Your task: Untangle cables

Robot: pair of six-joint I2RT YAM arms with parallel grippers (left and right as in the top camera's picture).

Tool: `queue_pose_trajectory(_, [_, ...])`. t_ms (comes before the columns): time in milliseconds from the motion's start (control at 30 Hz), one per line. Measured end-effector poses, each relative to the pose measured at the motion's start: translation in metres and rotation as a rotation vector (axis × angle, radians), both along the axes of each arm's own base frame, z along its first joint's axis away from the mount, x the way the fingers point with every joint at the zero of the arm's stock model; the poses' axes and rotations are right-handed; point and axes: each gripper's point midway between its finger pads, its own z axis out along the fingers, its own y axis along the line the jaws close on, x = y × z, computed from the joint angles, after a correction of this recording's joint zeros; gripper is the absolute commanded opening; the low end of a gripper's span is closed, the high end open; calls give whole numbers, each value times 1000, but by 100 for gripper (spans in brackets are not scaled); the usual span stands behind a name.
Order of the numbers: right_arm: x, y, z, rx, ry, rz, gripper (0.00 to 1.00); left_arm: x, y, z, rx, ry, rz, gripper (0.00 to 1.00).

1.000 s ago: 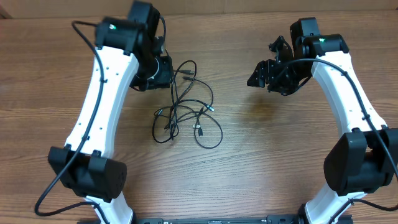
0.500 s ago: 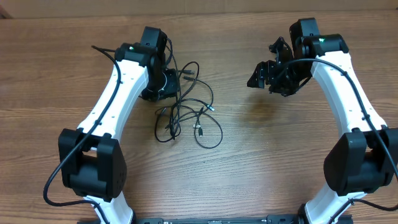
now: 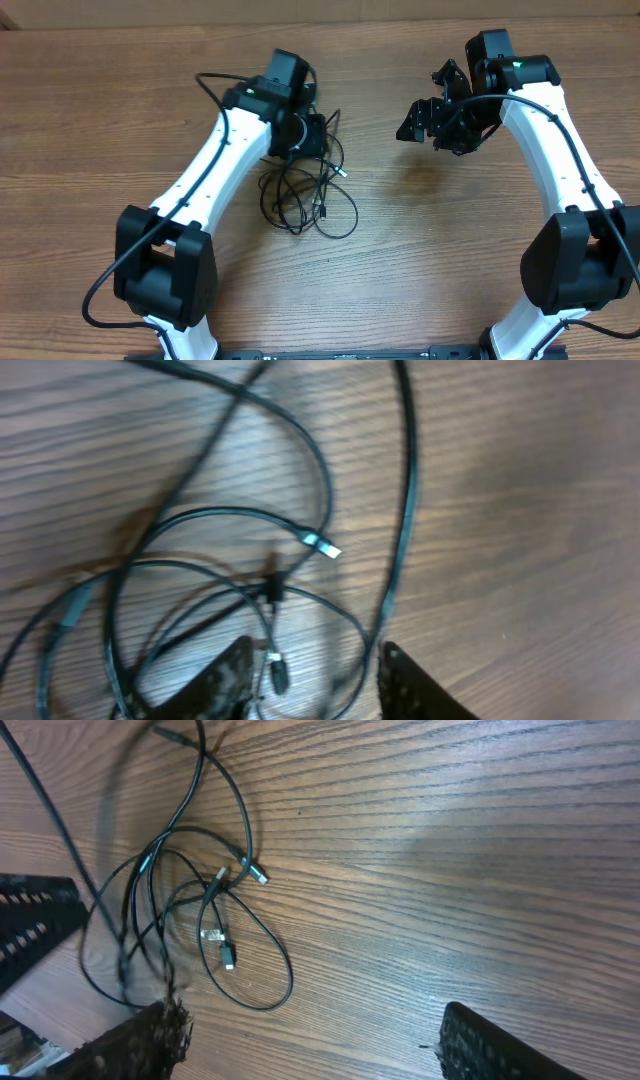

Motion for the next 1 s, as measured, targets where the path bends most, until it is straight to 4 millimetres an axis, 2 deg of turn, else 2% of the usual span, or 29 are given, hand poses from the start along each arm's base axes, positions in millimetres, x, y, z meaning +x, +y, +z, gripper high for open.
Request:
queue_pose_trajectory(100, [0, 0, 0, 0, -1, 2, 80, -5, -9, -1, 18, -15, -46, 45])
queue_pose_trajectory(233, [0, 0, 0, 0, -2, 4, 80, -1, -8, -3, 42, -40, -52, 45])
queue_pose_trajectory(367, [0, 0, 0, -1, -1, 4, 80, 2, -7, -14, 58, -25, -49, 44])
queue_pose_trajectory(400, [-1, 0, 0, -1, 0, 4, 80, 2, -7, -19, 61, -17, -50, 42])
queue_pose_trajectory(433, [0, 0, 0, -1, 0, 4, 80, 2, -8, -24, 65, -8, -51, 32])
queue_pose_trajectory(467, [-1, 0, 0, -1, 0, 4, 80, 2, -8, -31, 67, 6, -53, 10])
queue_pose_trajectory(500, [-1, 0, 0, -1, 0, 4, 80, 1, -9, -37, 69, 21, -54, 4])
queue_pose_trajectory(600, [0, 0, 0, 0, -1, 5, 80, -9, -11, -51, 77, 83, -70, 4])
queue_pose_trajectory(667, [0, 1, 0, 2, -4, 5, 79, -15, -9, -52, 82, 108, -70, 4])
queue_pose_trajectory(733, [1, 2, 1, 12, -9, 9, 79, -14, -10, -43, 75, 103, -68, 4])
queue_pose_trajectory(800, [3, 7, 4, 41, -26, 30, 79, -6, -12, -23, 57, 65, -59, 4])
queue_pose_trajectory(833, [3, 10, 6, 62, -33, 44, 79, 1, -13, -4, 37, 27, -47, 4])
queue_pose_trajectory(900, [1, 19, 11, 118, -45, 79, 79, 19, -12, 53, -23, -94, -7, 4])
queue_pose_trajectory(933, [-1, 24, 15, 151, -46, 97, 78, 27, -10, 97, -73, -186, 19, 4])
queue_pose_trajectory(967, [-2, 27, 17, 174, -45, 107, 78, 29, -9, 125, -104, -247, 33, 4])
queue_pose_trajectory(1000, [-5, 31, 20, 199, -42, 120, 78, 29, -4, 163, -144, -323, 56, 4])
